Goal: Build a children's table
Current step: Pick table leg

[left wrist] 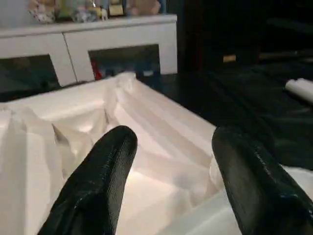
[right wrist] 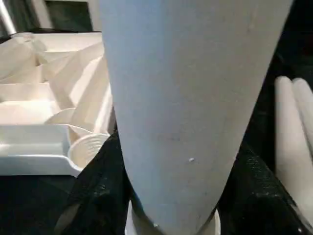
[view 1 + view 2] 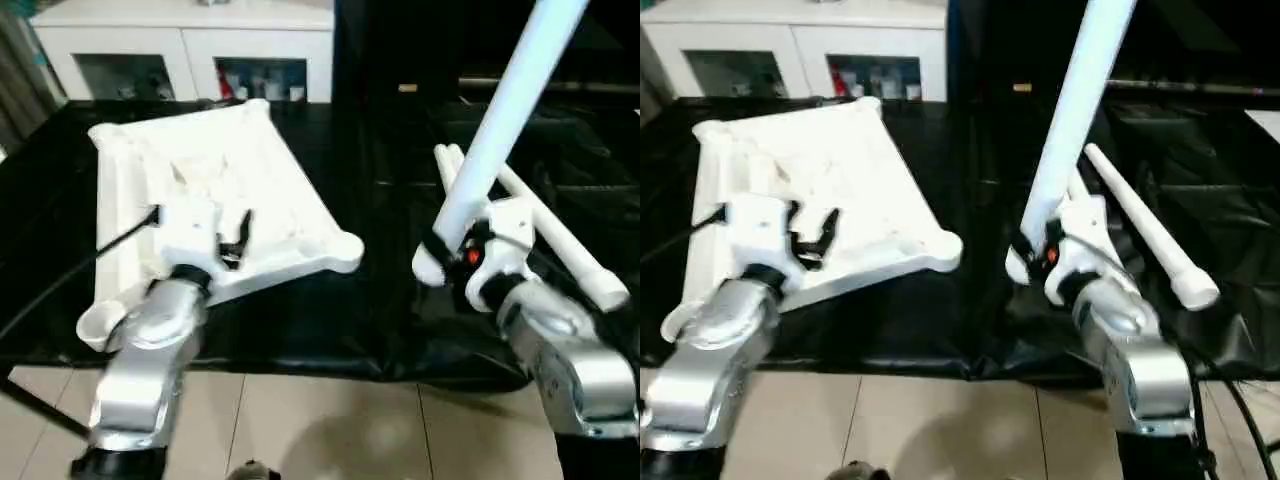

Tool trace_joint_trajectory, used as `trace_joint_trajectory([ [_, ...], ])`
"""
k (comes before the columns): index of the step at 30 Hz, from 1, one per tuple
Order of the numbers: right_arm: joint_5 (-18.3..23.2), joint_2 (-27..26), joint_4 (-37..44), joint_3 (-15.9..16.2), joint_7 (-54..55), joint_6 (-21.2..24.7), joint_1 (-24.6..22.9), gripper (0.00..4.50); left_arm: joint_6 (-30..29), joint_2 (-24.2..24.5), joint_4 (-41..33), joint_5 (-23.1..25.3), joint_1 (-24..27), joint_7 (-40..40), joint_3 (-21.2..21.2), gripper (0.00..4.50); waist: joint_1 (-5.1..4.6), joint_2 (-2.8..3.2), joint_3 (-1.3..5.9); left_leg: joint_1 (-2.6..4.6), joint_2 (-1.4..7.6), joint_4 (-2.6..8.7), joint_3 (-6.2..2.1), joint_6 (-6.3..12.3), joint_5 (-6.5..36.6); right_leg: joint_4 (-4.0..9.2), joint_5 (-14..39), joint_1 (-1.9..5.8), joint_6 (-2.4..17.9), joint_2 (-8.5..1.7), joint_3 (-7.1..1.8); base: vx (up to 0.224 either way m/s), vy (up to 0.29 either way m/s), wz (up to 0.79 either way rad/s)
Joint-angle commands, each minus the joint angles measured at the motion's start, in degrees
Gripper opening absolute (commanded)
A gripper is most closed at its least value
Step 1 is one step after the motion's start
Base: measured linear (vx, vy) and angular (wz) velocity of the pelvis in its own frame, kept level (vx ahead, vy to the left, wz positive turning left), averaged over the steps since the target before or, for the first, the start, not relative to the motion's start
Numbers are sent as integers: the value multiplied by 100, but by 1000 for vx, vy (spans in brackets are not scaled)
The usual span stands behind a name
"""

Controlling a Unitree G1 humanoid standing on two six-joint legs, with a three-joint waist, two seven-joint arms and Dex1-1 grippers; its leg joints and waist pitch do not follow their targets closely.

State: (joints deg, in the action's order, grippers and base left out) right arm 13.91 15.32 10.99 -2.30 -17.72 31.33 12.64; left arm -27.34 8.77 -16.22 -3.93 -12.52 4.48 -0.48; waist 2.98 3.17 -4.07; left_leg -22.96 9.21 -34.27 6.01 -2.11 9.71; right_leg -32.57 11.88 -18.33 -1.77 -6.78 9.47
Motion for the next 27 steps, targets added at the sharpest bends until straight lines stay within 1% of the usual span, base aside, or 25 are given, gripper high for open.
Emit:
trace_joint_trajectory([
  [1,-44,7,12,35,-43,-118,82,193,-43,14,47,44,-54,-30,-4,300,3,60,217,-187,26,661,-43,-83,4099,350,4565,463,217,-180,-23,9,9,58],
  [2,-28,-24,-107,5,-9,-239,165,193,39,15,235,95,-120,-43,-48,300,-12,126,260,-272,-5,808,-58,-104,4228,-6,3810,633,358,-38,-116,38,-20,74],
  [3,-38,-15,-140,-3,8,-292,174,193,50,4,266,94,-134,-51,-56,300,-13,-23,259,-58,-59,575,-32,-49,3881,319,4057,408,543,-246,-218,38,-20,74],
  [4,34,-64,-191,-97,65,-310,200,193,60,-19,312,62,-165,-33,-59,300,-69,-103,283,752,73,-108,126,-27,3074,816,4787,-82,907,-548,-464,18,-38,74],
  [5,82,-101,-223,-169,134,-270,222,193,69,-24,338,44,-182,5,-75,300,29,-96,174,479,143,74,135,111,2593,763,4666,218,1074,-397,-440,40,-16,40],
  [7,114,-129,-242,-219,181,-234,238,193,76,-25,356,34,-194,34,-86,300,9,-17,169,637,284,278,122,-124,3235,637,4229,142,849,-163,-327,71,2,26],
  [8,107,-108,-246,-221,183,-214,255,193,97,-22,371,40,-213,57,-108,300,-41,36,264,793,441,485,-19,-326,4002,374,3198,99,810,20,-349,110,28,1],
  [10,88,-46,-186,-154,15,-236,266,193,131,-66,431,35,-277,96,-126,300,-182,118,378,947,577,719,-305,-118,4052,-41,1351,9,825,118,-486,117,26,-1],
  [11,73,-29,-184,-126,-30,-242,262,193,132,-76,444,37,-289,96,-128,300,-182,118,378,947,577,719,-305,-118,4052,-41,1351,9,825,118,-486,137,12,-3],
  [12,17,13,-227,-52,-123,-295,229,193,150,-107,487,37,-287,94,-136,300,-291,1,417,905,509,658,-312,548,3235,-60,596,-3,713,53,-560,137,12,-3],
  [13,-14,35,-272,-18,-149,-337,220,193,176,-118,523,41,-286,98,-142,300,-235,-134,463,438,218,458,-16,974,2195,160,-62,416,657,-118,-712,132,-18,-8],
  [14,-39,55,-279,8,-153,-331,215,193,181,-121,533,27,-281,114,-141,300,-121,-183,557,124,-31,210,171,1121,1458,236,-534,751,590,-184,-817,121,-30,-3],
  [15,-50,60,-282,17,-143,-323,210,193,176,-129,538,-17,-267,151,-134,300,-13,-258,595,-185,-140,-4,238,1253,773,348,-552,936,502,-316,-969,121,-30,-3],
  [16,-34,53,-259,8,-130,-311,207,193,185,-128,540,-50,-250,190,-136,300,14,-279,640,-321,-121,-64,202,1297,462,315,-651,1039,446,-310,-977,139,-28,2],
  [17,-13,62,-207,6,-133,-273,205,193,201,-127,541,-57,-234,206,-144,300,-19,-178,671,-201,-53,43,110,1373,-247,146,-1020,898,244,39,-712,156,-23,-1],
  [18,20,62,-170,-4,-142,-222,206,193,206,-135,540,-62,-224,207,-145,300,-68,-140,676,-28,-13,68,25,1499,-566,20,-1102,796,175,201,-599,156,-23,-1],
  [19,43,58,-159,-12,-154,-205,206,193,212,-137,538,-62,-218,207,-147,300,-114,-66,703,290,54,91,-109,1773,-941,-119,-1110,609,106,347,-514,219,-49,2],
  [20,136,36,-133,-45,-211,-150,208,193,252,-145,525,-56,-186,207,-157,300,-436,-105,788,1288,625,77,-764,2977,-2077,-645,-7,-418,-86,326,-432,231,-95,-9],
  [21,187,27,-128,-45,-278,-161,211,193,282,-172,488,-92,-148,216,-145,300,-424,-151,759,1471,1051,98,-1094,3758,-3140,-883,1251,-812,-404,65,-634,231,-95,-9],
  [22,194,59,-125,4,-360,-150,218,193,232,-203,410,-198,-87,274,-126,300,-370,-175,692,1199,916,95,-932,3626,-3421,-974,836,-907,-539,-58,-797,108,-117,-28],
  [23,194,89,-149,51,-447,-176,234,193,172,-168,338,-247,-11,390,-171,300,-293,-436,659,927,503,6,-592,2982,-3067,-611,-275,-825,-283,-97,-963,-53,-93,-18],
  [24,194,93,-152,58,-457,-180,235,193,179,-152,327,-244,6,418,-189,300,-212,-562,605,734,116,-166,-314,2480,-2449,-221,-1014,-669,-107,-162,-1083,-53,-93,-18],
  [25,194,110,-187,105,-519,-210,262,193,221,23,198,-282,197,754,-347,300,-16,-775,548,98,-531,-423,71,1684,-578,-3,-1539,-42,-265,-321,-1464,-71,-95,9],
  [26,201,92,-205,102,-526,-224,285,193,252,151,122,-367,299,1004,-418,300,46,-754,546,-67,-238,-321,-130,867,-81,-39,-2019,227,-201,-692,-1444,19,-122,-2],
  [27,201,92,-205,102,-526,-224,285,193,252,151,122,-367,299,1004,-418,300,25,-738,563,-51,-224,-185,-111,487,-396,-164,-2541,198,-268,-470,-1252,19,-122,-2],
])
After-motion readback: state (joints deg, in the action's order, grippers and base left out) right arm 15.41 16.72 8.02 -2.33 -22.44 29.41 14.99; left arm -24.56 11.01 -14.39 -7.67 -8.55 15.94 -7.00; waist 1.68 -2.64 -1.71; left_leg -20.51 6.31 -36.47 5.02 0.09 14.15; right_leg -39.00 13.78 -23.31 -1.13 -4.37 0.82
